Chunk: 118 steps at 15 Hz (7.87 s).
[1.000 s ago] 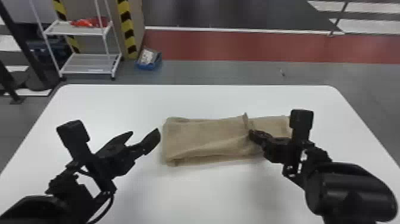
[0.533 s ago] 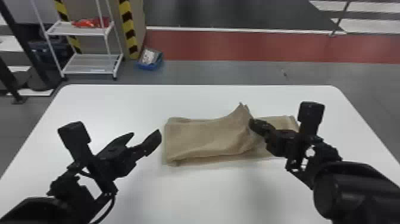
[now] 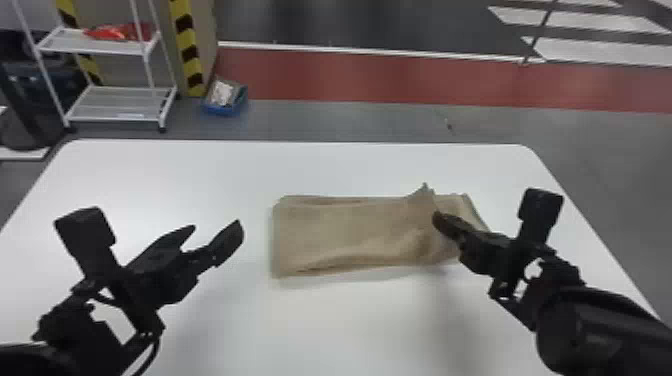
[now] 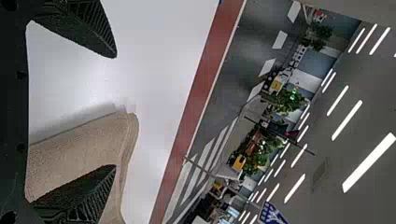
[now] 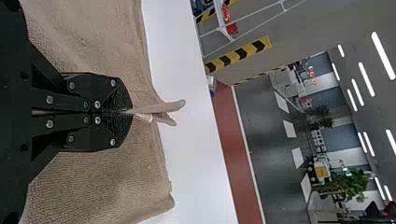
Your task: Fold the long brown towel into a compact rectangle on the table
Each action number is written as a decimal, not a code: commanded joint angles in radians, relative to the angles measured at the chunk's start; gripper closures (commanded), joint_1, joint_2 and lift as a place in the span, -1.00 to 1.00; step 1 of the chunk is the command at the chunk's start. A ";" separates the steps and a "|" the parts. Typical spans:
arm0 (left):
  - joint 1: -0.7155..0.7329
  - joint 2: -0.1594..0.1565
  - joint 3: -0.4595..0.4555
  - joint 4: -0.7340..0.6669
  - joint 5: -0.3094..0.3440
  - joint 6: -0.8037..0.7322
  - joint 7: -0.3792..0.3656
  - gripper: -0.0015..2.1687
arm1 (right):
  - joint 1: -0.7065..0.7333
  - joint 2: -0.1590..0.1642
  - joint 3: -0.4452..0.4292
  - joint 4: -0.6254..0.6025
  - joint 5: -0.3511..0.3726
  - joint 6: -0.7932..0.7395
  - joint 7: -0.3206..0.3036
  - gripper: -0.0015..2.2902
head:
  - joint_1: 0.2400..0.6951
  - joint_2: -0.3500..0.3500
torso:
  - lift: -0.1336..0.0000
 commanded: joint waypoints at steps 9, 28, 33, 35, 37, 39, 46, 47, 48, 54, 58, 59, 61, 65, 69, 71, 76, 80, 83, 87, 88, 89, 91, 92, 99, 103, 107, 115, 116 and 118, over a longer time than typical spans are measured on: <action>0.002 0.000 -0.008 -0.003 -0.005 0.000 0.000 -0.97 | 0.001 -0.055 -0.120 -0.095 -0.100 0.022 0.003 0.29 | 1.00 -0.37 | -0.86; 0.014 -0.008 0.000 0.011 -0.007 -0.003 -0.001 -0.97 | -0.078 -0.105 -0.132 0.073 -0.054 0.007 0.014 0.29 | 1.00 -0.64 | -0.86; 0.017 -0.007 0.004 0.006 -0.007 -0.003 -0.001 -0.97 | -0.071 -0.104 -0.146 0.093 -0.068 -0.024 0.015 0.29 | 1.00 -0.66 | -0.86; 0.013 -0.008 -0.005 0.008 -0.008 -0.003 0.000 -0.97 | -0.055 -0.105 -0.147 0.007 -0.093 -0.008 0.015 0.29 | 1.00 -0.66 | -0.86; 0.013 -0.008 -0.002 0.003 -0.008 -0.003 0.000 -0.97 | -0.054 -0.108 -0.176 -0.024 -0.146 0.010 0.015 0.29 | 1.00 -0.65 | -0.86; 0.016 -0.008 0.000 0.002 -0.008 -0.003 0.000 -0.97 | -0.074 -0.127 -0.199 -0.022 -0.151 0.028 0.012 0.29 | 1.00 -0.66 | -0.86; 0.016 -0.008 -0.005 -0.002 -0.014 -0.003 0.003 -0.97 | -0.106 -0.142 -0.169 0.122 -0.013 0.004 -0.005 0.23 | 1.00 -0.76 | -0.86; 0.017 -0.008 -0.005 -0.003 -0.014 -0.003 0.003 -0.97 | -0.106 -0.141 -0.160 0.126 0.007 0.004 -0.014 -0.09 | 1.00 -0.77 | -0.86; 0.016 -0.008 -0.006 -0.003 -0.014 -0.003 0.003 -0.97 | -0.101 -0.136 -0.158 0.131 0.016 -0.005 -0.040 -0.79 | 1.00 -0.77 | -0.86; -0.001 -0.008 -0.012 0.008 -0.016 -0.009 0.003 -0.97 | 0.014 -0.130 -0.213 0.013 -0.031 -0.125 -0.040 -0.94 | 1.00 -0.85 | -0.86; -0.050 -0.013 -0.072 0.029 -0.040 -0.015 0.017 -0.96 | 0.087 -0.127 -0.270 -0.029 -0.117 -0.149 0.015 -0.94 | 1.00 -0.90 | -0.86; -0.072 -0.014 -0.097 0.046 -0.050 -0.021 0.019 -0.96 | 0.103 -0.127 -0.281 -0.029 -0.117 -0.146 0.037 -0.94 | 1.00 -0.91 | -0.86; -0.113 -0.036 -0.164 0.089 -0.108 -0.037 0.020 -0.96 | 0.155 -0.127 -0.318 -0.038 -0.120 -0.149 0.100 -0.94 | 1.00 -0.98 | -0.86; -0.161 -0.071 -0.322 0.193 -0.183 -0.230 0.071 -0.88 | 0.245 -0.111 -0.403 -0.078 -0.149 -0.156 0.164 -0.93 | 1.00 -1.00 | -0.86; -0.231 -0.128 -0.433 0.318 -0.221 -0.245 0.089 -0.75 | 0.294 -0.058 -0.468 -0.111 -0.174 -0.171 0.219 -0.92 | 1.00 -1.00 | -0.86; -0.253 -0.157 -0.466 0.380 -0.255 -0.245 0.102 -0.75 | 0.302 -0.042 -0.474 -0.111 -0.177 -0.186 0.230 -0.92 | 1.00 -1.00 | -0.86; -0.271 -0.174 -0.502 0.434 -0.266 -0.245 0.125 -0.69 | 0.310 -0.035 -0.477 -0.107 -0.174 -0.211 0.239 -0.92 | 1.00 -1.00 | -0.86; -0.282 -0.191 -0.528 0.454 -0.304 -0.242 0.128 -0.69 | 0.313 -0.035 -0.500 -0.108 -0.177 -0.211 0.253 -0.92 | 1.00 -1.00 | -0.86; -0.282 -0.192 -0.531 0.454 -0.326 -0.242 0.149 -0.61 | 0.317 -0.035 -0.515 -0.110 -0.179 -0.211 0.262 -0.92 | 1.00 -1.00 | -0.86; -0.282 -0.192 -0.517 0.453 -0.327 -0.224 0.157 -0.61 | 0.322 -0.035 -0.520 -0.110 -0.179 -0.211 0.267 -0.92 | 1.00 -1.00 | -0.86; -0.282 -0.192 -0.514 0.453 -0.327 -0.212 0.158 -0.61 | 0.322 -0.035 -0.520 -0.110 -0.179 -0.214 0.268 -0.92 | 1.00 -1.00 | -0.86; -0.282 -0.192 -0.513 0.453 -0.327 -0.202 0.158 -0.61 | 0.322 -0.035 -0.522 -0.110 -0.179 -0.214 0.268 -0.92 | 1.00 -1.00 | -0.86; -0.282 -0.191 -0.514 0.451 -0.327 -0.187 0.158 -0.61 | 0.322 -0.035 -0.523 -0.110 -0.179 -0.217 0.273 -0.92 | 1.00 -1.00 | -0.86; -0.282 -0.189 -0.514 0.449 -0.327 -0.181 0.158 -0.61 | 0.322 -0.035 -0.525 -0.110 -0.179 -0.217 0.275 -0.92 | 1.00 -1.00 | -0.86; -0.261 -0.180 -0.502 0.393 -0.335 -0.135 0.180 0.32 | 0.330 -0.033 -0.528 -0.110 -0.188 -0.223 0.276 -0.92 | 1.00 -1.00 | -0.86; -0.253 -0.172 -0.450 0.308 -0.344 -0.126 0.180 0.32 | 0.325 -0.033 -0.515 -0.110 -0.188 -0.226 0.275 -0.92 | 1.00 -1.00 | -0.86; -0.199 -0.137 -0.336 0.158 -0.338 -0.028 0.171 0.32 | 0.317 -0.032 -0.499 -0.110 -0.185 -0.226 0.273 -0.92 | 1.00 -1.00 | -0.86; -0.038 -0.039 -0.193 0.008 -0.336 0.025 0.163 0.32 | 0.291 -0.006 -0.426 -0.110 -0.151 -0.242 0.259 -0.92 | 1.00 -1.00 | -0.86; -0.037 -0.039 -0.187 0.006 -0.336 0.028 0.163 0.32 | 0.291 -0.006 -0.420 -0.110 -0.148 -0.242 0.258 -0.92 | 1.00 -1.00 | -0.86; -0.012 -0.025 -0.167 -0.015 -0.336 0.028 0.163 0.32 | 0.291 -0.006 -0.419 -0.110 -0.146 -0.242 0.256 -0.92 | 1.00 -1.00 | -0.86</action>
